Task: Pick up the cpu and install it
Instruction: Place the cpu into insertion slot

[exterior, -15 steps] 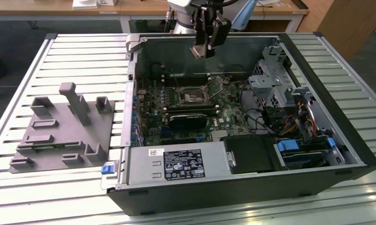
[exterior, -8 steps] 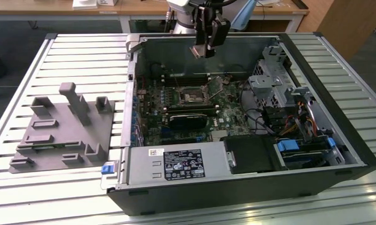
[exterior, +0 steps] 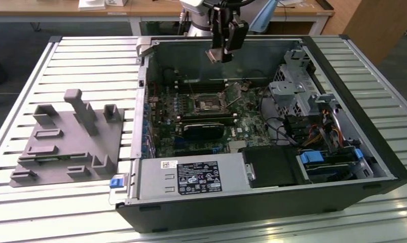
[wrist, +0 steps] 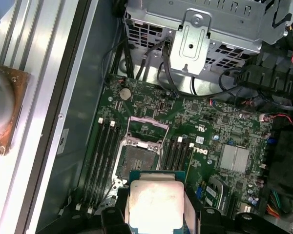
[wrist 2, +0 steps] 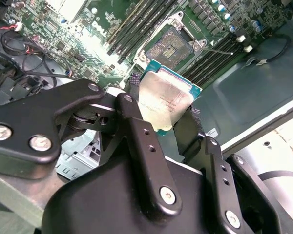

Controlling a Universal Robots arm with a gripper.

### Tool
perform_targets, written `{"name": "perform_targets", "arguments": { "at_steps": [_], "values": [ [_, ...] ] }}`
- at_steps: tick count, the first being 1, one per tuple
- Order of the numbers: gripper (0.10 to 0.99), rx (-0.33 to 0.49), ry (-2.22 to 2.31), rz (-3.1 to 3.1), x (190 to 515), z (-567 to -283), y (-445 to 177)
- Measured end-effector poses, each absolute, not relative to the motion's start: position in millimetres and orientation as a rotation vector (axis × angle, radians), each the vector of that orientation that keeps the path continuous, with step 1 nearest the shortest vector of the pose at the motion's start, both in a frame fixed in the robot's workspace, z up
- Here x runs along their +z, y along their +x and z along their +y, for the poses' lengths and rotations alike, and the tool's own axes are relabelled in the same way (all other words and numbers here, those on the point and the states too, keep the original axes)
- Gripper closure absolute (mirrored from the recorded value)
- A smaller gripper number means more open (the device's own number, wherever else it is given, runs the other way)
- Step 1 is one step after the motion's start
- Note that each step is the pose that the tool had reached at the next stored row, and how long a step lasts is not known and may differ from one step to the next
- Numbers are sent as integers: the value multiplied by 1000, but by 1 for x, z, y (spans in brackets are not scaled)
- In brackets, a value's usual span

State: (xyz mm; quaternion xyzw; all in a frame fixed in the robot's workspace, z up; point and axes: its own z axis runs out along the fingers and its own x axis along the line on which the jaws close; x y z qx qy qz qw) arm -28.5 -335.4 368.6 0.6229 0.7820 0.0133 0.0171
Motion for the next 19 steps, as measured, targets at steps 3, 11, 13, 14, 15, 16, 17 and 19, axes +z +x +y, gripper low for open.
{"name": "perform_targets", "arguments": {
  "at_steps": [3, 11, 13, 14, 15, 16, 17, 19],
  "values": [
    [553, 41, 1950, 2419, 369, -335, -28],
    [553, 40, 1984, 2390, 368, -335, -28],
    [553, 40, 1993, 2383, 368, -335, -28],
    [553, 40, 1997, 2380, 368, -335, -28],
    [553, 40, 2000, 2377, 368, -335, -28],
    [553, 40, 2003, 2374, 368, -335, -28],
    [553, 40, 2005, 2373, 368, -335, -28],
    [553, 40, 2008, 2370, 368, -335, -28]
  ]
}}
